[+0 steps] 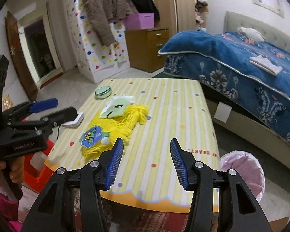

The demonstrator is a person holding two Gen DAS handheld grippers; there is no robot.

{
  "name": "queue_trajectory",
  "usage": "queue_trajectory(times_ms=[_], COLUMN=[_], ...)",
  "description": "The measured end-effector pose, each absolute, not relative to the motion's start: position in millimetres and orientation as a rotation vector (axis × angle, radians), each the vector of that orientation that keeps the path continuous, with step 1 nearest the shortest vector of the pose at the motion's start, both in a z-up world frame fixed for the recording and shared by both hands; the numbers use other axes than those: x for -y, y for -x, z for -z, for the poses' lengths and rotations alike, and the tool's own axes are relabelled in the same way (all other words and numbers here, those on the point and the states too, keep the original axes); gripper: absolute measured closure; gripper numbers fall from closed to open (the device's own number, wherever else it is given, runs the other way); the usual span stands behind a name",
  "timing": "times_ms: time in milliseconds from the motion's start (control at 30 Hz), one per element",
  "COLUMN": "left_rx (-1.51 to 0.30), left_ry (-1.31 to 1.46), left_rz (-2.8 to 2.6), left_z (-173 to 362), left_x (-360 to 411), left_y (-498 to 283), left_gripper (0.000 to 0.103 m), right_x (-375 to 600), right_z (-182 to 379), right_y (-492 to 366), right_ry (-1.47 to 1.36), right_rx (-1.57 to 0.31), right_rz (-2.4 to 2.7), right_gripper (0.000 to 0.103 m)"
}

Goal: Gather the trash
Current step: 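Return both tools to the table above the yellow mesh net, then grasp the pale green cartoon card with the right tool and lift it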

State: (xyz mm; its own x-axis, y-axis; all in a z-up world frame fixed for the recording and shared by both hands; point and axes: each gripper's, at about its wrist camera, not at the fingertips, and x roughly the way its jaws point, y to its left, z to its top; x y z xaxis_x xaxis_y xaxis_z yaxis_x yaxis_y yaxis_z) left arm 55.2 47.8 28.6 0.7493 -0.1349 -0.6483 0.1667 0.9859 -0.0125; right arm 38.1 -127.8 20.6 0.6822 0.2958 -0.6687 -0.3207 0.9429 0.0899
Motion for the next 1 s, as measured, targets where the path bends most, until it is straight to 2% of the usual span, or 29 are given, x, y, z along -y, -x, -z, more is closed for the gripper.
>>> queue_trajectory(times_ms=[667,1000], left_rx=[-0.695,-0.756], left_ry=[-0.017,-0.041], left_rz=[0.12,-0.022], left_z=[-19,11], left_x=[-91,-142], left_y=[-67,-87], left_gripper=[0.026,0.026], right_x=[79,27], right_z=[-20,3], right_y=[-68,-115], right_ry=[0.078,0.124], right_rx=[-0.768,-0.826], right_rz=[-0.386,-0.46], right_gripper=[0.052,0.056])
